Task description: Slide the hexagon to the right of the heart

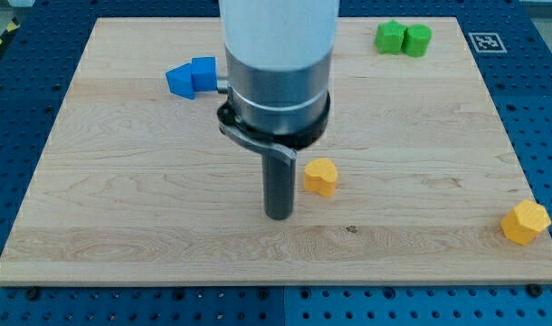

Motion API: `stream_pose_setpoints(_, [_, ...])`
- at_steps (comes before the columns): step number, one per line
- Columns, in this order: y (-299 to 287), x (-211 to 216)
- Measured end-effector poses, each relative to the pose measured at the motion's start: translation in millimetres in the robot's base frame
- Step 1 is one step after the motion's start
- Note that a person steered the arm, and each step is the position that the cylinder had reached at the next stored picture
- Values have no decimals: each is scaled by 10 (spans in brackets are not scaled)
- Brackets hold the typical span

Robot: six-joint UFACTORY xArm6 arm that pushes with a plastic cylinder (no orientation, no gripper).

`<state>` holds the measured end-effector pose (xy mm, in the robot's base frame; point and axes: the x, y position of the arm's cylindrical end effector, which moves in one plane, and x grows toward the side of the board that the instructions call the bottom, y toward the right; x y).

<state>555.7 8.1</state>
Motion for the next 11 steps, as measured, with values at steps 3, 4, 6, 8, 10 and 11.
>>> stream_pose_setpoints(3, [2198,448])
stream_pose_setpoints(4, [2877,450])
stream_pose_setpoints(6, [2978,422])
stream_pose_setpoints(8, [2637,122])
stream_pose_setpoints(10, [2325,-203])
stream_pose_setpoints(11, [2278,-286])
